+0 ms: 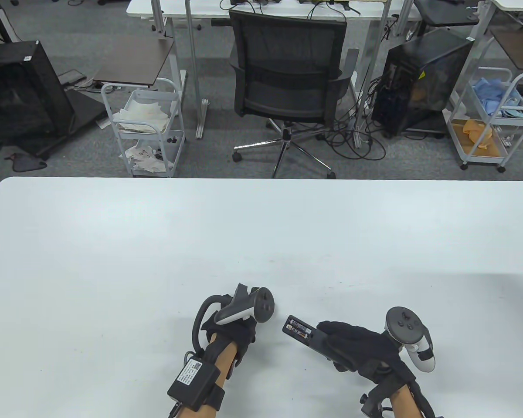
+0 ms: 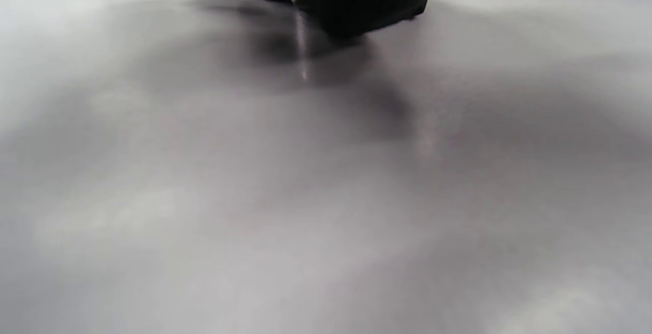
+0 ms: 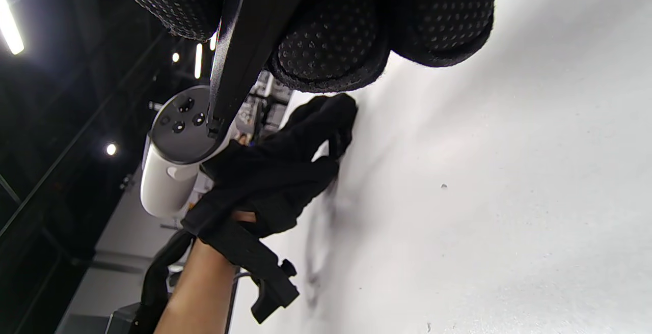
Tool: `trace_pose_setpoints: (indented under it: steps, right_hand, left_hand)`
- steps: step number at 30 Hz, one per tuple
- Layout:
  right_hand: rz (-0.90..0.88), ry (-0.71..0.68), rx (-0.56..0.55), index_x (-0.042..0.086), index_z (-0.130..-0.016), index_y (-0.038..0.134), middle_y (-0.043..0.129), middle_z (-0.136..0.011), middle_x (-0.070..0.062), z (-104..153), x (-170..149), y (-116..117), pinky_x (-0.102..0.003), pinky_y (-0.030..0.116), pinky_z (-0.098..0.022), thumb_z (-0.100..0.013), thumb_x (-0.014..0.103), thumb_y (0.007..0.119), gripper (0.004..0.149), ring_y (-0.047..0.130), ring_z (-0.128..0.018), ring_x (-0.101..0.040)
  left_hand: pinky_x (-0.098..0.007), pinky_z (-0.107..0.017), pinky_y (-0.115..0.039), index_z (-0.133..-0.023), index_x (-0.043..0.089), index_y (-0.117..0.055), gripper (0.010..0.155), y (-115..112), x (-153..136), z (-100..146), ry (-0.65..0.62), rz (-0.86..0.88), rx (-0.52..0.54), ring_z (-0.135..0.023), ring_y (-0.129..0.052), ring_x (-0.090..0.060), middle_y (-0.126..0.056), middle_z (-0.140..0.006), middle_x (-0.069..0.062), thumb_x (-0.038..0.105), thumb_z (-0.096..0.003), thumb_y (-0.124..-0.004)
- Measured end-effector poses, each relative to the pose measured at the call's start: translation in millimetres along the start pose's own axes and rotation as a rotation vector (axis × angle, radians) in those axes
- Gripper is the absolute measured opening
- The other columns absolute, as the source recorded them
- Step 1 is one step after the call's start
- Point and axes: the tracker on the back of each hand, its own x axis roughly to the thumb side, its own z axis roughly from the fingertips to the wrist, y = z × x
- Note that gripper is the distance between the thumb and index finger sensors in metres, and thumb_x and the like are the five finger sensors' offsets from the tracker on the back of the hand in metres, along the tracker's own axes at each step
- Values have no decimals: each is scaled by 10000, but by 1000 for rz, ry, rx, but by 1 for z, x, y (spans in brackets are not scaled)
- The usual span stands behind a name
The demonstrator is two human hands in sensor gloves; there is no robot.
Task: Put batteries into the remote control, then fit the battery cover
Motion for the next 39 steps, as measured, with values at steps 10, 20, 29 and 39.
trace_pose_setpoints:
  steps: [10, 20, 29, 39]
  right_hand:
    - [6, -4, -4, 134, -1027, 694, 958, -738, -104, 1, 0, 0, -371, 843, -438, -560, 406, 749, 543, 977, -418, -141]
    - [5, -3, -11, 131, -1025, 697, 958, -736, -105, 1, 0, -1, -372, 843, -437, -559, 405, 750, 543, 977, -417, -143]
    - [38, 6, -8, 133, -1026, 695, 958, -736, -108, 1, 0, 1, -373, 843, -437, -559, 405, 749, 543, 977, -418, -143]
    - [50, 16, -8, 133, -1025, 696, 958, -736, -108, 0, 0, 2, -374, 842, -437, -560, 402, 750, 540, 977, -418, -144]
  left_hand:
    - [-632, -814, -393, -1151, 343, -445, 612, -4, -7, 6, 6, 21, 67, -1004, -538, -335, -482, -1142, -144, 449, -595, -678]
    - [-596, -759, -589, -1097, 213, -600, 535, -3, 15, 8, 31, -171, 207, -904, -765, -322, -734, -1028, -127, 338, -587, -704]
    - [-567, -707, -686, -1123, 188, -407, 591, -7, 6, 21, 12, -71, 287, -907, -801, -335, -735, -1027, -113, 255, -589, -650]
    - [-555, -649, -682, -1058, 110, -572, 559, 1, -15, 54, -71, 425, 363, -516, -848, -219, -839, -717, -110, 366, -561, -570]
